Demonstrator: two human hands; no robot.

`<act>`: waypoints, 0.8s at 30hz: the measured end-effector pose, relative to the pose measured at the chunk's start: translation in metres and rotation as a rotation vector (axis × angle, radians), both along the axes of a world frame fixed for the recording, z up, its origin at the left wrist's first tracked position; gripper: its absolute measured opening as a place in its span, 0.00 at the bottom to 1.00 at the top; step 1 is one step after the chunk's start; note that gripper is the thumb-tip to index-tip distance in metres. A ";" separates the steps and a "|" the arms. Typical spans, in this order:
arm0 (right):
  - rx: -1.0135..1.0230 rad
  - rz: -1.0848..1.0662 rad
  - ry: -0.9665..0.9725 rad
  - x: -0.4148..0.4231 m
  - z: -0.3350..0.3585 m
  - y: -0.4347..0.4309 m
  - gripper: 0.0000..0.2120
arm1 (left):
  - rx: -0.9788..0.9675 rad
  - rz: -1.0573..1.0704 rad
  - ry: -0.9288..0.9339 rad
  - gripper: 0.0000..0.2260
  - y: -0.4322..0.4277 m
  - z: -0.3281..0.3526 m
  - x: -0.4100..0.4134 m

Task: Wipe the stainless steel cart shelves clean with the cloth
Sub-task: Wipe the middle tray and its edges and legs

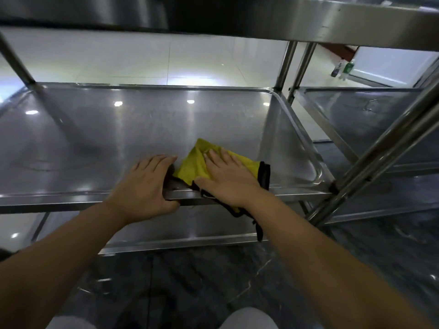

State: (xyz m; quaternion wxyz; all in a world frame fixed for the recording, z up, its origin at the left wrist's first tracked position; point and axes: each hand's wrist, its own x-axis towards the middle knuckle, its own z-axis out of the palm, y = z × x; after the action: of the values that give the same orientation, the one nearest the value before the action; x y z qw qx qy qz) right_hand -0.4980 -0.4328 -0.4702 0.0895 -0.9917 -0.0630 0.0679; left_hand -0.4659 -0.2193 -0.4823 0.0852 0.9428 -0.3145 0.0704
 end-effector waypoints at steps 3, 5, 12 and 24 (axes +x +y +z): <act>-0.064 -0.043 -0.023 0.011 0.001 -0.048 0.33 | 0.016 -0.002 0.020 0.46 0.001 0.002 -0.001; -0.119 -0.116 -0.044 0.017 0.002 -0.088 0.32 | 0.029 -0.001 0.047 0.47 0.001 0.003 -0.002; -0.170 -0.438 -0.052 0.021 0.006 -0.158 0.31 | 0.074 -0.001 0.027 0.45 -0.007 0.002 -0.005; 0.065 -0.144 0.046 0.072 0.009 0.003 0.27 | 0.081 0.007 0.045 0.42 -0.006 0.006 -0.004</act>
State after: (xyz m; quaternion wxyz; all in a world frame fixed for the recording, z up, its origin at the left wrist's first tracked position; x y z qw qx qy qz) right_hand -0.4263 -0.4295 -0.4612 0.1276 -0.9884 0.0085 0.0820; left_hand -0.4703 -0.2252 -0.4760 0.0537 0.9480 -0.3117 0.0369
